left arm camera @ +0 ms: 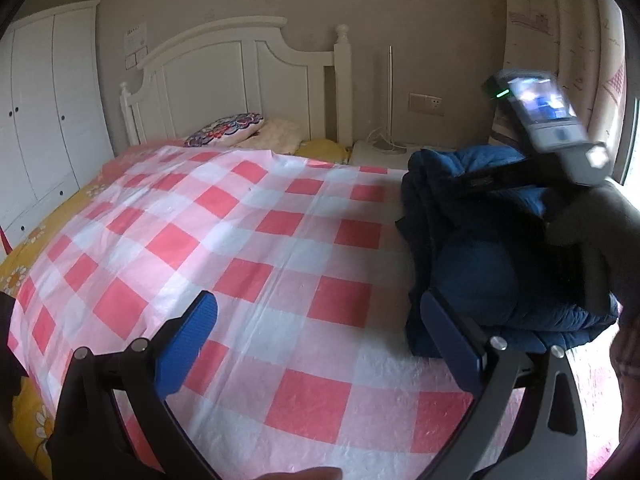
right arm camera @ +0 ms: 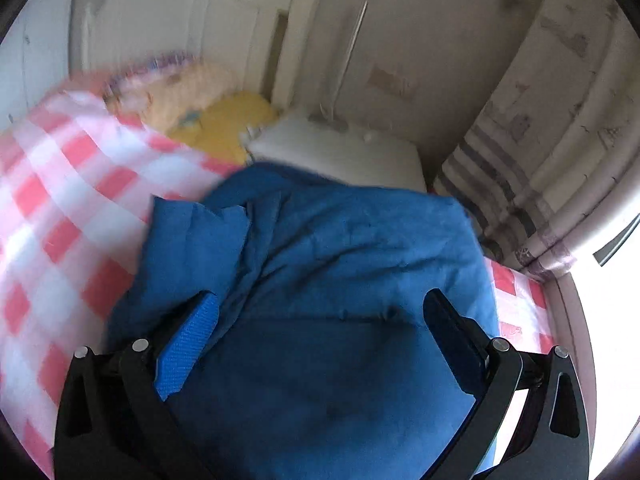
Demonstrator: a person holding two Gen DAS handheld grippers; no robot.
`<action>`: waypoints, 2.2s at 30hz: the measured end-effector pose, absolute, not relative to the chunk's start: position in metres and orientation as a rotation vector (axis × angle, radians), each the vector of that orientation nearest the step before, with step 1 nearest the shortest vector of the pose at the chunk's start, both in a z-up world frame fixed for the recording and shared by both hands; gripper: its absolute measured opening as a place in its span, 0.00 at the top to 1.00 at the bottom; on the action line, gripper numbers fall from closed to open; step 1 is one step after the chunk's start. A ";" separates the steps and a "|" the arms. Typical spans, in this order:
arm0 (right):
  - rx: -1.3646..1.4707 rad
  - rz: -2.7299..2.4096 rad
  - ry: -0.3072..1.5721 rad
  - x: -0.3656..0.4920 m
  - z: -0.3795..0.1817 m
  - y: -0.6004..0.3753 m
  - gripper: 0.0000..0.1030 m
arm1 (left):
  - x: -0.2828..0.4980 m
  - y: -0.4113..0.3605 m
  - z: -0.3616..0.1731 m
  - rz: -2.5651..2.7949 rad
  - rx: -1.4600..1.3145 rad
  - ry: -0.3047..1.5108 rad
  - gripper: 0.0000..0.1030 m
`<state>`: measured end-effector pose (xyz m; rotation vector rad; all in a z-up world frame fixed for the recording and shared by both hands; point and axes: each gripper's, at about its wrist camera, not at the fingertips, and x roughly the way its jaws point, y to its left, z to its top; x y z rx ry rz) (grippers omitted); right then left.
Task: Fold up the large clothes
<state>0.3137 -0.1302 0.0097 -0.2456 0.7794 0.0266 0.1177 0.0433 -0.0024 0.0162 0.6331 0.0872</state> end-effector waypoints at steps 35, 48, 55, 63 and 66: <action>-0.015 0.136 0.400 -0.050 0.061 -0.197 0.05 | 0.007 -0.026 0.047 -0.082 0.093 0.481 0.02; 0.001 0.140 0.408 -0.048 0.057 -0.198 0.05 | 0.007 -0.025 0.045 -0.082 0.101 0.482 0.02; 0.017 0.133 0.409 -0.048 0.055 -0.201 0.05 | 0.007 -0.027 0.043 -0.081 0.106 0.486 0.02; 0.028 0.132 0.413 -0.046 0.054 -0.202 0.05 | 0.007 -0.026 0.041 -0.081 0.109 0.488 0.02; 0.033 0.131 0.416 -0.046 0.053 -0.204 0.05 | 0.006 -0.026 0.040 -0.082 0.115 0.492 0.02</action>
